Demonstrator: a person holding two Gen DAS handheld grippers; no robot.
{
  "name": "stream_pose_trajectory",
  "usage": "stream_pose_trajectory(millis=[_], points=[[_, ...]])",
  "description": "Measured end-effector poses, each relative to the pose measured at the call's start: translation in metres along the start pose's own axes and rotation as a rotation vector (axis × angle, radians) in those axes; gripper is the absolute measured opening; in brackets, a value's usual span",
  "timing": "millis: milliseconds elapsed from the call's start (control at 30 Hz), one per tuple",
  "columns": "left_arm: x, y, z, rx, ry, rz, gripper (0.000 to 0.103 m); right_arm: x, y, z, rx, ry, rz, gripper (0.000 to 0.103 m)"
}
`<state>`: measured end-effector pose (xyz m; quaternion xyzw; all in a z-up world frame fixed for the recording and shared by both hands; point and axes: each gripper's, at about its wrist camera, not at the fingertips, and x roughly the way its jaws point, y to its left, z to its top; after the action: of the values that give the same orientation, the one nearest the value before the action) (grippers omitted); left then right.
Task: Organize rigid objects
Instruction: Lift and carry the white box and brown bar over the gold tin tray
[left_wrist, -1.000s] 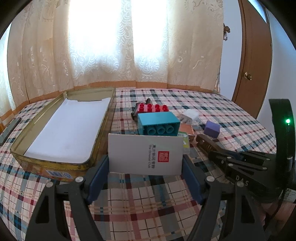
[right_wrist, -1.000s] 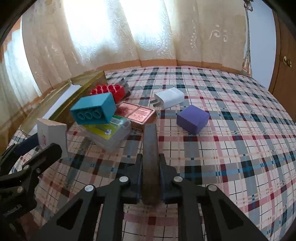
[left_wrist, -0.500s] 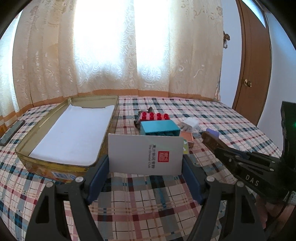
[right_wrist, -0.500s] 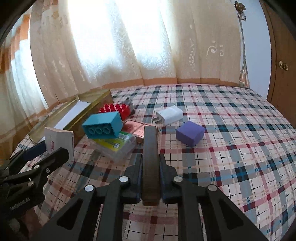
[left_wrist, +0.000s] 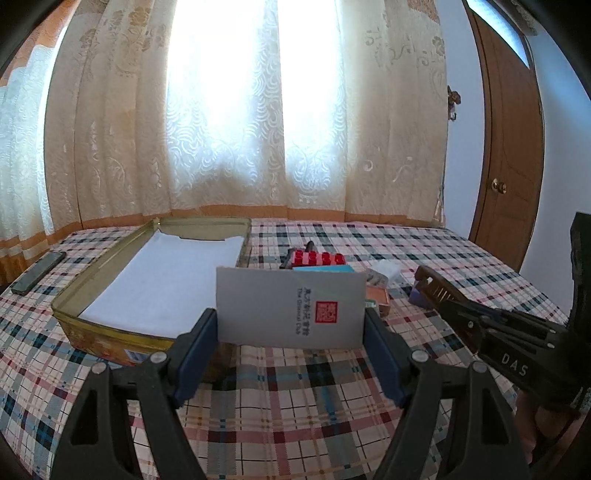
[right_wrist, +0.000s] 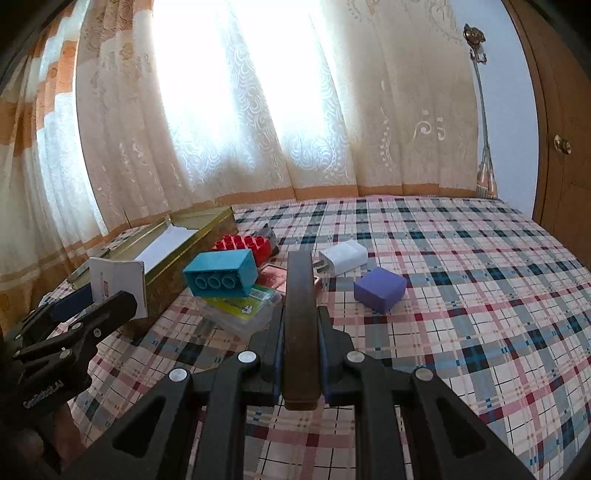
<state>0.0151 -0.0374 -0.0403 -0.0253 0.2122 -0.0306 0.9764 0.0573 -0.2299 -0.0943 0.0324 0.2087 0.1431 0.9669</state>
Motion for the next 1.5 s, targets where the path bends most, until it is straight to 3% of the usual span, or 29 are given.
stream_pose_trajectory(millis=[367,967,1267,1500], points=[[-0.005,0.0,-0.001,-0.004,-0.017,0.012,0.077,-0.019,0.006,-0.003,-0.029,-0.117,0.028,0.017],[-0.024,-0.009,-0.005,0.037,-0.129,0.046,0.077,-0.032,0.008,-0.005,-0.038,-0.184,0.04,0.017],[-0.035,0.0,-0.007,0.011,-0.189,0.057,0.077,-0.038,0.01,-0.007,-0.054,-0.225,0.041,0.017],[-0.037,0.017,-0.006,-0.006,-0.186,0.104,0.077,-0.039,0.015,-0.008,-0.055,-0.236,0.036,0.017]])
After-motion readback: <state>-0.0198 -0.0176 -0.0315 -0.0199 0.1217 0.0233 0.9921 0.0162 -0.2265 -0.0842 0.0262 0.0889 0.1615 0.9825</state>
